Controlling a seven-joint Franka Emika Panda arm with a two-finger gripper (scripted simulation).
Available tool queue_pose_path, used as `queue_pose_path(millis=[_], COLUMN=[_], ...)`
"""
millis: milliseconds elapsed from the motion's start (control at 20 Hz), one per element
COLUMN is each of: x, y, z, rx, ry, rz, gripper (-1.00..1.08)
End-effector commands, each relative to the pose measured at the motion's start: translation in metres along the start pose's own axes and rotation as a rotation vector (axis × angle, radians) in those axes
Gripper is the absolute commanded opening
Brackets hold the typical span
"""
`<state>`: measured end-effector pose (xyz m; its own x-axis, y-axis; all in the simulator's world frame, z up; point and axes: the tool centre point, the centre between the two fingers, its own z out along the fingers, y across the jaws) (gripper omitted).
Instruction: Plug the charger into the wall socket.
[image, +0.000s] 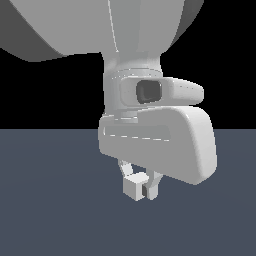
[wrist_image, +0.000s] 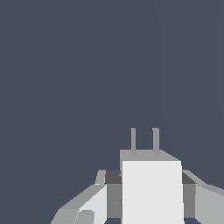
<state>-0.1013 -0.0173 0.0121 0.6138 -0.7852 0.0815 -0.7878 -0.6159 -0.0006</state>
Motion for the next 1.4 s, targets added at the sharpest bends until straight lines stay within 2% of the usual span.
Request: queue_pose_path(millis=[0,350,650,1350], x=[0.0,0.003,0.012,0.051], y=[0.0,0.0,-0.001,-0.011], z=[0.0,-0.002,-0.007,-0.03], rx=[0.0,0.002,0.007,0.033], ry=[0.0,0.0,0.001,0.004], rz=[0.0,-0.024,-0.095,-0.41], gripper=[-1.0,-1.0,-1.0,-1.0])
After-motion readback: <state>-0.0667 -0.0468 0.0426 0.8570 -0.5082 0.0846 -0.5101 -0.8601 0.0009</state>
